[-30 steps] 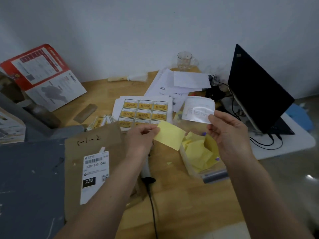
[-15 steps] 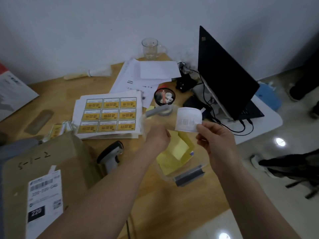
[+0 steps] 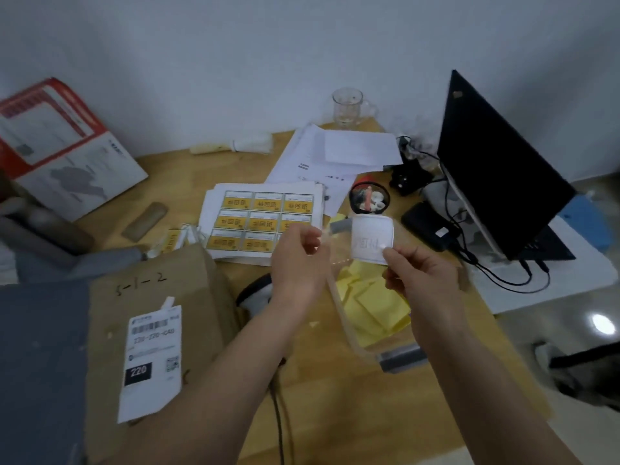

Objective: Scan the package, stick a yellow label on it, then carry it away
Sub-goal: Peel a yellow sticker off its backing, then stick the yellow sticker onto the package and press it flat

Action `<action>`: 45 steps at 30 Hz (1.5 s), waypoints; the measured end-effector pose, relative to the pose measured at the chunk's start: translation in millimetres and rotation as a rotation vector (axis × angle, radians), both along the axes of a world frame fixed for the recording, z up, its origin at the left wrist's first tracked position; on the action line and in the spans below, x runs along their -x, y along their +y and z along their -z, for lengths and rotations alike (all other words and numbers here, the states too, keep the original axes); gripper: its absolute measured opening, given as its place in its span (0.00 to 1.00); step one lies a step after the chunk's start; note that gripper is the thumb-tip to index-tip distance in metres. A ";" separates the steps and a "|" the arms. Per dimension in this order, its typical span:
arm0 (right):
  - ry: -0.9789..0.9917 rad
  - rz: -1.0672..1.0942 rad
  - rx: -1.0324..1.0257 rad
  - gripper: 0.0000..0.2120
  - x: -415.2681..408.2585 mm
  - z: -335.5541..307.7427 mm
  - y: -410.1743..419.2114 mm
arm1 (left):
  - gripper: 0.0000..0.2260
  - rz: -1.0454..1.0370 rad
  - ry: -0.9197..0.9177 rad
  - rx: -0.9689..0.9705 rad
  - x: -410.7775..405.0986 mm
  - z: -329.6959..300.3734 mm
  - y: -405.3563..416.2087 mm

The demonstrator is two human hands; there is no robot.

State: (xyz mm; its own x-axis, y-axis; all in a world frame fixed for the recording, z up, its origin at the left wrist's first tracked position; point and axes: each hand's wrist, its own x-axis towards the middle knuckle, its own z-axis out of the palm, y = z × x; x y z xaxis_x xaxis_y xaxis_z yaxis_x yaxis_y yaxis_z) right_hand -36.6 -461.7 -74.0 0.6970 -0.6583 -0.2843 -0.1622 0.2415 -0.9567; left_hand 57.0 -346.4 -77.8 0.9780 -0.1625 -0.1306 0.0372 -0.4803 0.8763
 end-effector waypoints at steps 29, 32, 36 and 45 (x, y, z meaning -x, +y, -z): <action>-0.471 -0.428 1.617 0.12 -40.5 -34.8 268.8 | 0.04 -0.484 0.210 0.526 43.9 -56.6 257.3; -0.425 -0.512 1.565 0.20 -35.0 -38.4 278.6 | 0.06 -0.477 0.127 0.550 35.1 -61.6 270.4; -0.256 -0.468 1.115 0.13 -32.7 -41.7 278.7 | 0.06 -0.490 0.252 0.740 13.5 -58.5 289.5; 0.007 -0.407 0.149 0.03 -47.8 -59.6 303.1 | 0.18 -0.441 0.645 1.214 21.7 -38.0 266.4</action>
State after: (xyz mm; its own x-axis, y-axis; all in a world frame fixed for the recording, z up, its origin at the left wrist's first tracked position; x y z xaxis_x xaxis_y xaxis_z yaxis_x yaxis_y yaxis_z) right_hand 11.2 -158.6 -14.4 0.9064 -0.3647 -0.2129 -0.2225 0.0160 -0.9748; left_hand 35.3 -80.0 -39.8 0.8017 -0.1977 -0.5640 0.5226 0.6899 0.5010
